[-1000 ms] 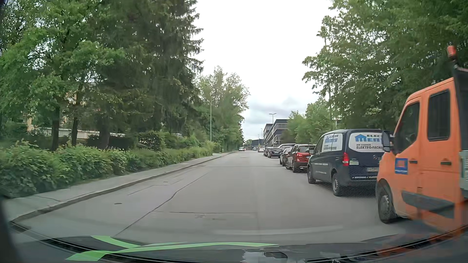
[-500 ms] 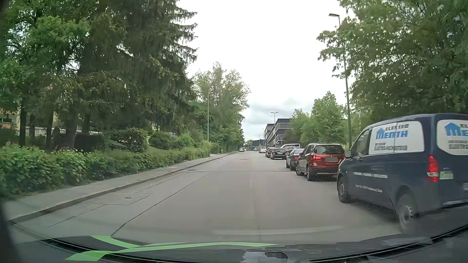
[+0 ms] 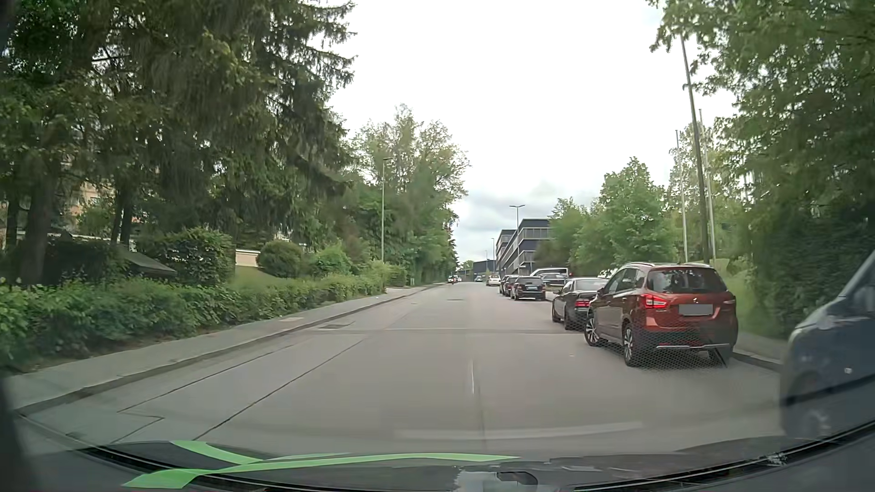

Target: Follow the waypoints while adhering to traffic rules and regulations

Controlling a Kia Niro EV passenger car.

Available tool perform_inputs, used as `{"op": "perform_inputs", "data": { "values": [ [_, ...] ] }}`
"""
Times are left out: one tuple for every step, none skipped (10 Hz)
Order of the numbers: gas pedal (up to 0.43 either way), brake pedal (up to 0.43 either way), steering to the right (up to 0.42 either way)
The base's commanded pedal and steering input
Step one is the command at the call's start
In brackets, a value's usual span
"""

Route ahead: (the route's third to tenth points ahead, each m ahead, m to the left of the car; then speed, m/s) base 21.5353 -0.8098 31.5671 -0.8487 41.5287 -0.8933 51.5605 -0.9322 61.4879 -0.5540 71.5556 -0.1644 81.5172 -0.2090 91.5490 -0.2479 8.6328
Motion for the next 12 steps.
{"op": "perform_inputs", "data": {
  "values": [
    [0.157, 0.0, -0.005],
    [0.157, 0.0, -0.006],
    [0.157, 0.0, -0.006],
    [0.157, 0.0, -0.005],
    [0.157, 0.0, -0.006],
    [0.157, 0.0, -0.006],
    [0.157, 0.0, -0.005],
    [0.157, 0.0, -0.005],
    [0.157, 0.0, -0.005],
    [0.157, 0.0, -0.005],
    [0.157, 0.0, -0.005],
    [0.157, 0.0, -0.005]
  ]
}}
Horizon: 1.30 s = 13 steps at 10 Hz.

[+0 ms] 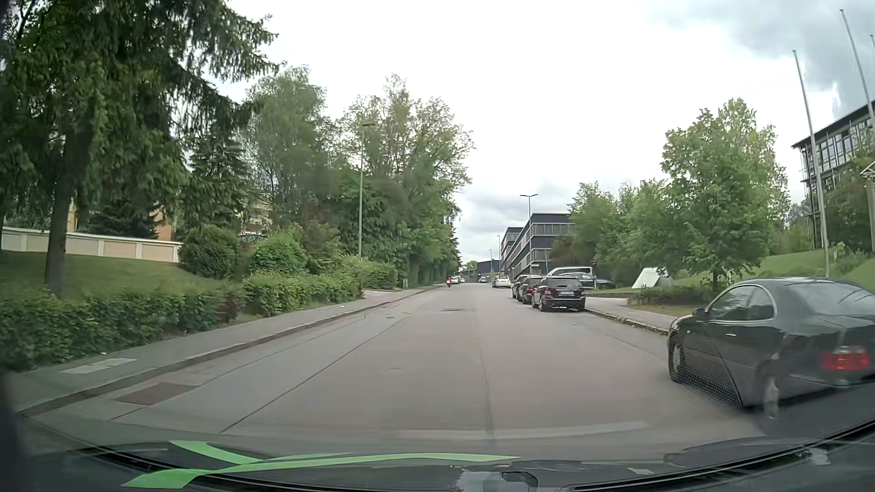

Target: Follow the waypoints while adhering to traffic rules and regulations

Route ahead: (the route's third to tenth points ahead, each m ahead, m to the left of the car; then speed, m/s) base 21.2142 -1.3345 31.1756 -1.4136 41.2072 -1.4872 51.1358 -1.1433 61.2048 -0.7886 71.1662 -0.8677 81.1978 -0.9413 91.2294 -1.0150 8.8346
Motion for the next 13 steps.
{"op": "perform_inputs", "data": {
  "values": [
    [0.157, 0.0, -0.005],
    [0.157, 0.0, -0.004],
    [0.157, 0.0, -0.004],
    [0.157, 0.0, -0.004],
    [0.15, 0.0, -0.003],
    [0.15, 0.0, -0.002],
    [0.15, 0.0, 0.0],
    [0.15, 0.0, 0.001],
    [0.15, 0.0, 0.002],
    [0.15, 0.0, 0.002],
    [0.15, 0.0, 0.004],
    [0.15, 0.0, 0.004],
    [0.15, 0.0, 0.004]
  ]
}}
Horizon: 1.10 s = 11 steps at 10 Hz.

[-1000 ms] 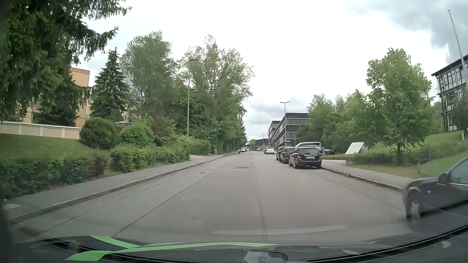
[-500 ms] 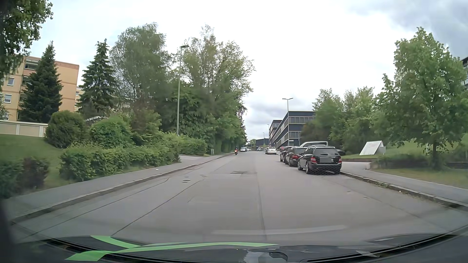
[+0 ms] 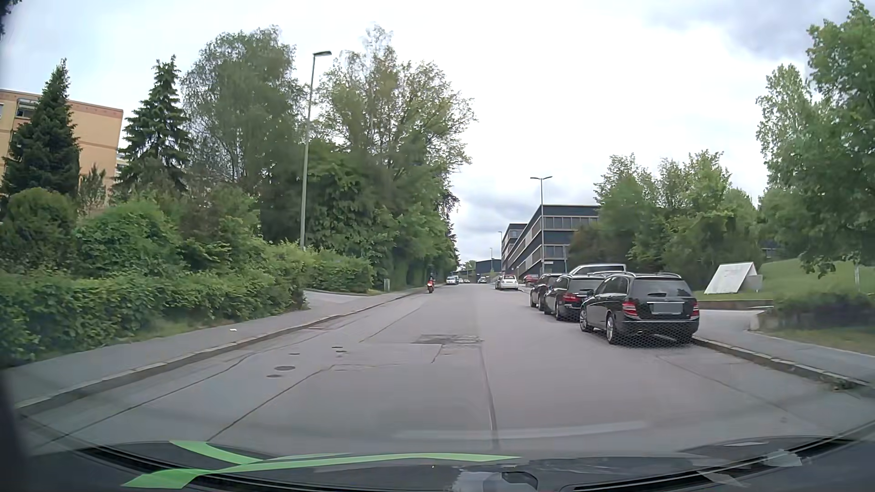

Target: Follow the waypoints while adhering to traffic rules and regulations

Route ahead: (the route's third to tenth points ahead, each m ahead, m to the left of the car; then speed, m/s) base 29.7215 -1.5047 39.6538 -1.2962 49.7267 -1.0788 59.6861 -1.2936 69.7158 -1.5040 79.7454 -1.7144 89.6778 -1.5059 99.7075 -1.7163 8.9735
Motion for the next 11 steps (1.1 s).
{"op": "perform_inputs", "data": {
  "values": [
    [0.15, 0.0, 0.004],
    [0.15, 0.0, 0.004],
    [0.15, 0.0, 0.004],
    [0.15, 0.0, 0.005],
    [0.15, 0.0, 0.005],
    [0.15, 0.0, 0.007],
    [0.15, 0.0, 0.008],
    [0.15, 0.0, 0.008],
    [0.15, 0.0, 0.008],
    [0.15, 0.0, 0.008],
    [0.15, 0.0, 0.008]
  ]
}}
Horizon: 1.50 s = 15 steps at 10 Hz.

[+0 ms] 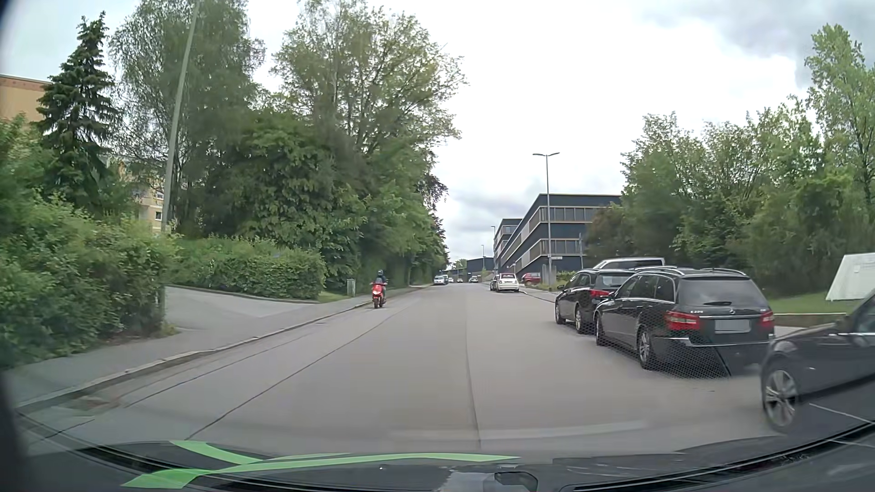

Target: Follow the waypoints while adhering to traffic rules and regulations

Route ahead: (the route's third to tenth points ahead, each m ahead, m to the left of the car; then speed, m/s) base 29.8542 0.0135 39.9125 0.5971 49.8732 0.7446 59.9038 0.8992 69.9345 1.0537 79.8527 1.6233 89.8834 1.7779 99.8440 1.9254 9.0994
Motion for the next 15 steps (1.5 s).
{"op": "perform_inputs", "data": {
  "values": [
    [0.15, 0.0, 0.007],
    [0.15, 0.0, 0.007],
    [0.15, 0.0, 0.006],
    [0.15, 0.0, 0.005],
    [0.15, 0.0, 0.004],
    [0.15, 0.0, 0.004],
    [0.15, 0.0, 0.004],
    [0.15, 0.0, 0.005],
    [0.15, 0.0, 0.004],
    [0.15, 0.0, 0.004],
    [0.15, 0.0, 0.004],
    [0.15, 0.0, 0.005],
    [0.15, 0.0, 0.005],
    [0.15, 0.0, 0.004],
    [0.15, 0.0, 0.003]
  ]
}}
